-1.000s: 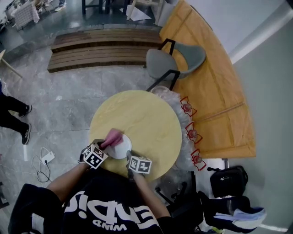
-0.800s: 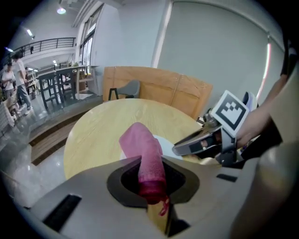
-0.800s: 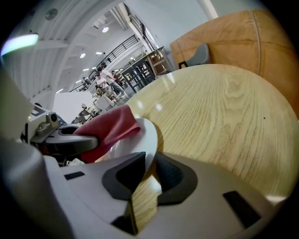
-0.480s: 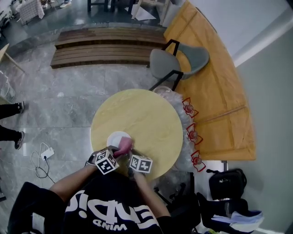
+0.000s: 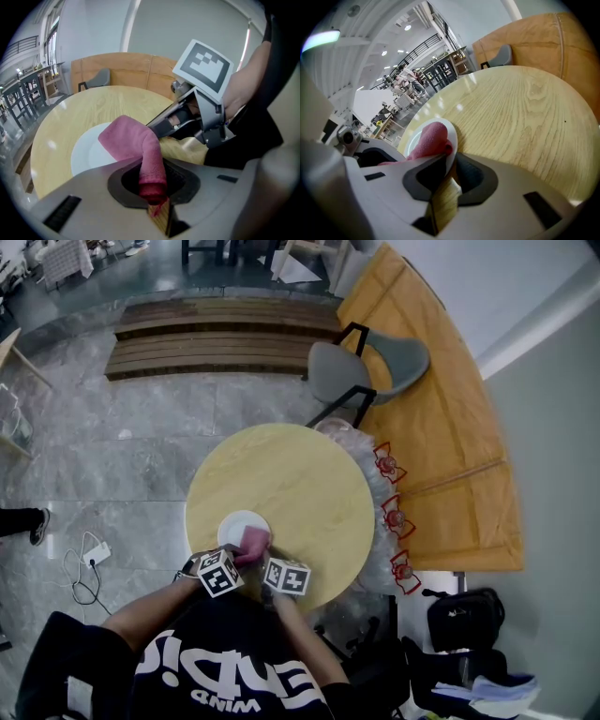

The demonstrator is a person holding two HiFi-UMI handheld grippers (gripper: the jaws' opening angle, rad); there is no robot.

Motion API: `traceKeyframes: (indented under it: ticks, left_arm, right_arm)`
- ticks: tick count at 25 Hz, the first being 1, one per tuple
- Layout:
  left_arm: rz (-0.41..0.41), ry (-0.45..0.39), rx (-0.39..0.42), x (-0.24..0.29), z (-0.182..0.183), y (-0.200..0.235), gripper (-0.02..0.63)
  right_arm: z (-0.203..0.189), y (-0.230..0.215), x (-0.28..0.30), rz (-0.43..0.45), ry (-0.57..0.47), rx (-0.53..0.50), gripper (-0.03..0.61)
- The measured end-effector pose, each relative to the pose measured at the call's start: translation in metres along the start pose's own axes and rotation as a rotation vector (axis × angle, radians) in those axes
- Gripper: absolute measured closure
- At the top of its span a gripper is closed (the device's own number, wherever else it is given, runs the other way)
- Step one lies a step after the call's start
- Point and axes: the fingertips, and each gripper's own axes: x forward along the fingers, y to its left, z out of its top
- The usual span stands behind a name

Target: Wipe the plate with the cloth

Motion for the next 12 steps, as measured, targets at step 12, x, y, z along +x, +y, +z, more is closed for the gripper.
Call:
traceKeyframes:
  ticks: [12]
  left_arm:
    - [0.043,0.004,-0.043,-0.003,-0.005,0.015,0.561]
  right_arm:
    - [0.001,-0.001,0.001,0.011,0.006,0.000,0.495]
